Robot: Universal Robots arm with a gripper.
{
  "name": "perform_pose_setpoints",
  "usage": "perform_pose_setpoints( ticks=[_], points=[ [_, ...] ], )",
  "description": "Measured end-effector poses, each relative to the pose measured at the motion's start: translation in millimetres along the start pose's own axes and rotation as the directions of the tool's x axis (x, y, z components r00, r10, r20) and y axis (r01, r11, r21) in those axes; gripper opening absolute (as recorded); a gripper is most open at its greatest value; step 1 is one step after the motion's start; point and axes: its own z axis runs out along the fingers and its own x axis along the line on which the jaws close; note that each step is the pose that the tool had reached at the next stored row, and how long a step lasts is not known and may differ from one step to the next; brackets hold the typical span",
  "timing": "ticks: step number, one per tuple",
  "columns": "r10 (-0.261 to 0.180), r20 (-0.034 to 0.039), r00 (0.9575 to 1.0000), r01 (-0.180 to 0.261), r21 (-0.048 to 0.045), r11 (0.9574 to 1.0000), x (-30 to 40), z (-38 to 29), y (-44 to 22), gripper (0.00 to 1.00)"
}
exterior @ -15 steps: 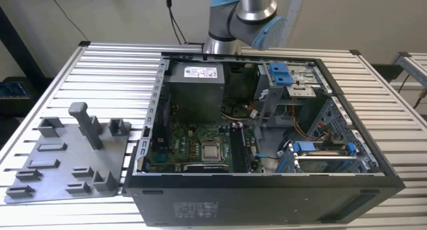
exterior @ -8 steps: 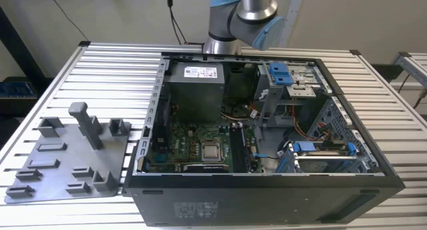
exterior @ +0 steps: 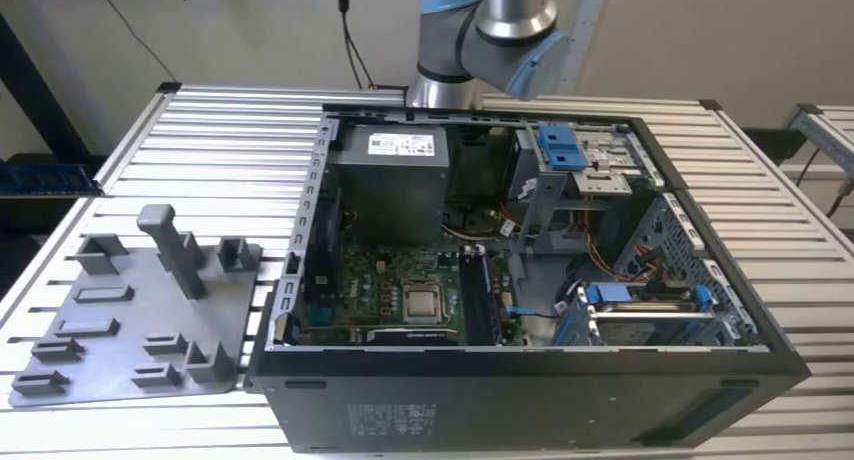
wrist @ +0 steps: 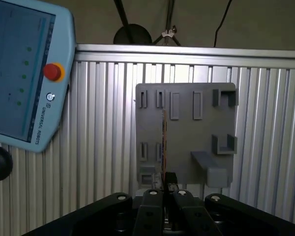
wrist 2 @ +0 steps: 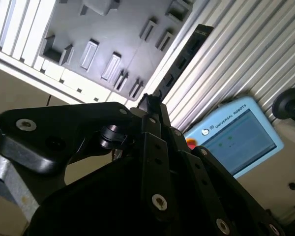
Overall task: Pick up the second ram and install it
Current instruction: 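Pick up the second ram and move it above second insertion slot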
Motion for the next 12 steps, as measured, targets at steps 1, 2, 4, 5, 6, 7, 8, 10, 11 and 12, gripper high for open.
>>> perform_pose_setpoints(
  ticks=[1, 2, 4, 5, 6, 7, 8, 10, 11, 12],
  points=[
    [0.0, -0.0002, 1.0, 0.0, -0.0002, 1.0, 0.1, 0.0, -2.4, 0.14],
    [0.0, -0.0001, 1.0, 0.0, -0.0002, 1.0, 0.1, 0.0, -4.9, 0.14],
    [0.0, -0.0001, 1.0, 0.0, -0.0005, 1.0, 0.2, 0.1, -10.0, 0.14],
    [0.0, -0.0001, 1.0, 0.0, -0.0007, 1.0, 0.3, 0.1, -12.8, 0.14],
    [0.0, 0.0, 1.0, 0.0, -0.0007, 1.0, 0.4, 0.2, -15.7, 0.14],
    [0.0, 0.0, 1.0, 0.0, -0.001, 1.0, 0.5, 0.2, -18.7, 0.14],
    [0.0, 0.0, 1.0, 0.0, -0.0012, 1.0, 0.5, 0.3, -21.6, 0.14],
    [0.0, -0.0001, 1.0, 0.0, -0.0017, 1.0, 0.7, 0.3, -27.5, 0.14],
    [0.0, 0.0, 1.0, 0.0, -0.0019, 1.0, 0.8, 0.4, -30.5, 0.14],
    [0.0, 0.0, 1.0, 0.0, -0.0022, 1.0, 0.9, 0.5, -33.6, 0.14]
  ],
)
